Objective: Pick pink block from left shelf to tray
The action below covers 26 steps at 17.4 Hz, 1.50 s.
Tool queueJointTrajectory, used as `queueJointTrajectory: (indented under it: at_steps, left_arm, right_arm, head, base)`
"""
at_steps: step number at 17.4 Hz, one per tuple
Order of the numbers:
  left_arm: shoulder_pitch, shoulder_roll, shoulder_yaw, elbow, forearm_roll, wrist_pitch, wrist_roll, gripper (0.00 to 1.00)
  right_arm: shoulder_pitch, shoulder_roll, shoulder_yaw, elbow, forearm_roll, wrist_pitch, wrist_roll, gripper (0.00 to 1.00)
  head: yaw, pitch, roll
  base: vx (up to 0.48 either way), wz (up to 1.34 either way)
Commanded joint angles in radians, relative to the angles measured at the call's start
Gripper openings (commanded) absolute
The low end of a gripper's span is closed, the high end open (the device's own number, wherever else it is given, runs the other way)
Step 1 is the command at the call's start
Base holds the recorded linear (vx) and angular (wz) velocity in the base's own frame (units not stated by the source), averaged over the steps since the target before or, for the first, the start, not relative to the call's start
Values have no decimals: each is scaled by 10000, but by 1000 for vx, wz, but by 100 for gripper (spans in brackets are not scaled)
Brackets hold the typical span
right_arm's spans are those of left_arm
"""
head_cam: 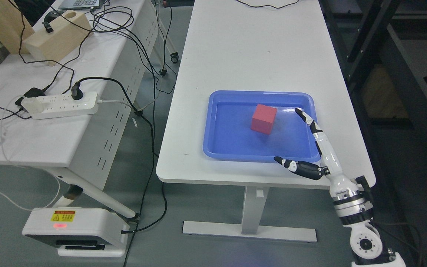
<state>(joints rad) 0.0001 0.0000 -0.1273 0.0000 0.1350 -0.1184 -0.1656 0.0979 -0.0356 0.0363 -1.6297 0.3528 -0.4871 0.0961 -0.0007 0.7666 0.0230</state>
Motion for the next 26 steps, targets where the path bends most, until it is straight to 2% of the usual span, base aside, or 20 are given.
queueJointTrajectory:
  at_steps: [1, 3, 11, 13, 17, 23, 26]
  left_arm:
    - [168, 175, 0, -175, 0, 3, -1, 100]
    - [168, 175, 0, -175, 0, 3, -1, 100]
    - [168, 175, 0, -175, 0, 3, -1, 100]
    - [168, 175, 0, -175, 0, 3, -1, 100]
    - [168, 175, 0, -175, 0, 3, -1, 100]
    - [168, 175, 0, -175, 0, 3, -1, 100]
    - [168, 175, 0, -175, 0, 3, -1, 100]
  right_arm:
    - [492, 181, -607, -40, -5752, -682, 52, 100]
    - [738, 181, -929, -40, -5752, -682, 36, 100]
    - [1336, 181, -931, 21, -5737, -407, -40, 100]
    - [1337, 181, -931, 21, -5737, -25, -40, 100]
    - [1199, 181, -900, 21, -5737, 1570, -56, 100]
    - [1107, 181, -869, 21, -5048, 1849, 21, 100]
    - [1000, 181, -854, 21, -4084, 2170, 21, 100]
  head:
    - [0, 0, 0]
    - [0, 0, 0]
    - [0, 0, 0]
    - [0, 0, 0]
    - [0, 0, 0]
    - [0, 0, 0]
    - [0, 0, 0]
  base:
    - [-176, -8]
    - [-204, -25]
    - [-195, -83]
    - [-163, -150]
    - [-130, -106]
    - [-72, 108]
    - [-26, 53]
